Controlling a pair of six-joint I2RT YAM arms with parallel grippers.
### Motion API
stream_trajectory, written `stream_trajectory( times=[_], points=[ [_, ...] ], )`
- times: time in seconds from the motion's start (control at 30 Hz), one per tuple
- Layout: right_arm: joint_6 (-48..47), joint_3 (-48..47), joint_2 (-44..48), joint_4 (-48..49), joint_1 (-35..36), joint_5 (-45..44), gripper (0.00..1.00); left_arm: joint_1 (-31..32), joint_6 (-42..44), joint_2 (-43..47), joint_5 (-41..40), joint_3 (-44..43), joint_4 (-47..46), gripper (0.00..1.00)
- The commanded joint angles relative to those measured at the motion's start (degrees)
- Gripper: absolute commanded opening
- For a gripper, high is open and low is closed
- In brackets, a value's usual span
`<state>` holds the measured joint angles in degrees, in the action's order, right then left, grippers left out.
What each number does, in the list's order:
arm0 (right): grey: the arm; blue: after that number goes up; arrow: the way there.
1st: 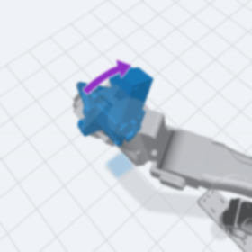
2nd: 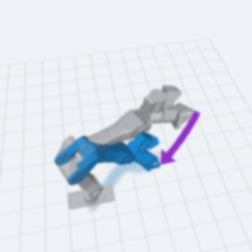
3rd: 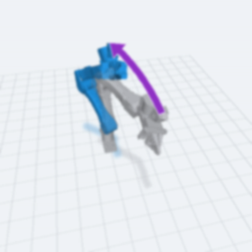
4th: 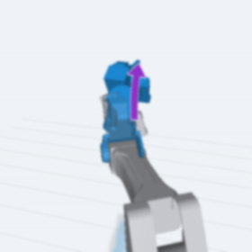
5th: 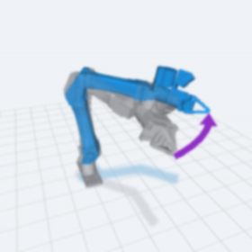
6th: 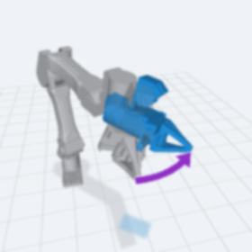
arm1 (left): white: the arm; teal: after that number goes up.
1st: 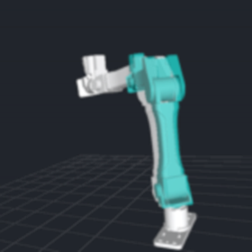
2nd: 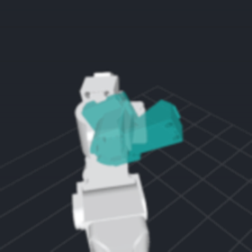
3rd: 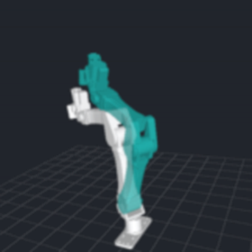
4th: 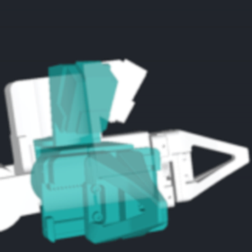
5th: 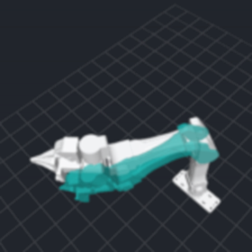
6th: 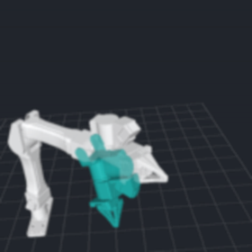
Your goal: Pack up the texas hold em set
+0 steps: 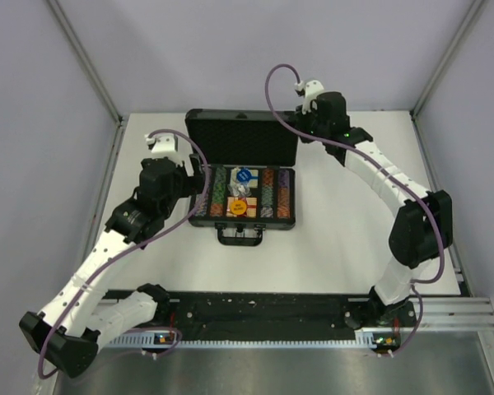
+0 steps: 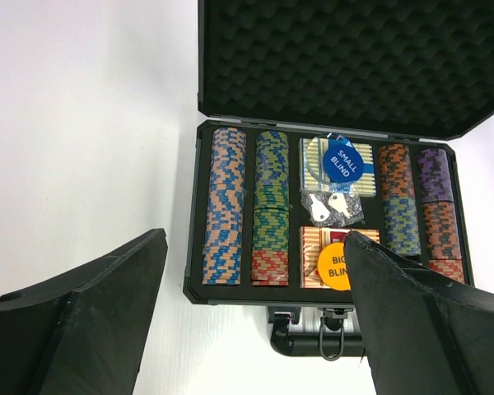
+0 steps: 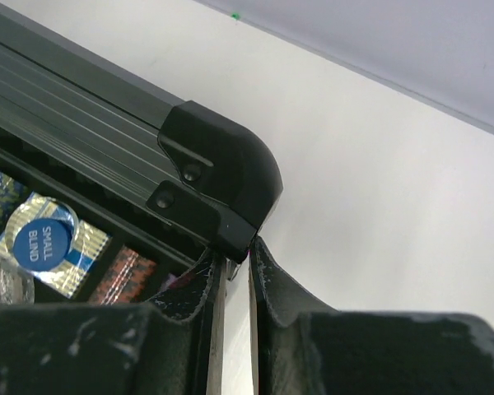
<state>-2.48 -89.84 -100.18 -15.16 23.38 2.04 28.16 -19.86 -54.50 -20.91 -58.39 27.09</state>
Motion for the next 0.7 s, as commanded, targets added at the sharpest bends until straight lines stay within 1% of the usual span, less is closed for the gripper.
stream_trajectory(
  times=[0.0, 0.1, 0.13, 0.27, 0.3, 0.33, 0.4, 0.43, 0.47, 0.53, 0.67],
  points=[
    [-0.86, 5.54, 8.41, 4.87, 2.55, -1.25, 0.0, -0.48, -1.5, 1.15, -1.06, -1.37, -1.25, 0.94],
    [-0.77, 10.46, 12.45, 6.1, 3.25, -1.87, 0.0, -0.56, -2.99, 1.94, -3.7, -1.64, -1.16, 0.94],
    [-0.6, 12.04, 13.86, 6.19, 3.43, -3.35, 0.0, -0.57, -3.43, 2.38, -4.31, -1.64, -1.16, 0.94],
    [0.63, 18.54, 18.52, 6.19, 4.13, -4.85, 0.0, -0.65, -4.49, 4.05, -5.55, -0.94, -1.69, 0.94],
    [0.98, 19.87, 19.49, 6.02, 4.31, -5.03, 0.03, -0.57, -4.66, 4.31, -5.64, -0.76, -2.04, 0.94],
    [1.42, 21.19, 20.63, 6.02, 4.4, -5.03, 0.11, -0.57, -4.66, 4.49, -5.72, -0.41, -2.3, 0.94],
    [2.04, 23.82, 22.48, 6.28, 4.4, -4.95, 0.34, -0.57, -4.75, 4.58, -5.55, 0.2, -2.74, 0.95],
    [4.13, 24.97, 23.27, 6.45, 4.48, -4.42, 0.43, -0.57, -4.67, 4.67, -5.55, 0.73, -3.27, 0.96],
    [4.85, 25.68, 23.8, 6.46, 4.4, -3.98, 0.48, -0.57, -4.75, 4.58, -5.37, 1.17, -3.62, 0.96],
    [6.17, 27.0, 24.68, 6.54, 4.4, -3.71, 0.55, -0.57, -5.01, 4.4, -5.11, 1.87, -4.06, 0.96],
    [8.89, 29.46, 26.09, 6.19, 4.4, -3.1, 0.59, -0.57, -6.07, 3.61, -5.55, 2.05, -3.71, 0.96]
  ],
)
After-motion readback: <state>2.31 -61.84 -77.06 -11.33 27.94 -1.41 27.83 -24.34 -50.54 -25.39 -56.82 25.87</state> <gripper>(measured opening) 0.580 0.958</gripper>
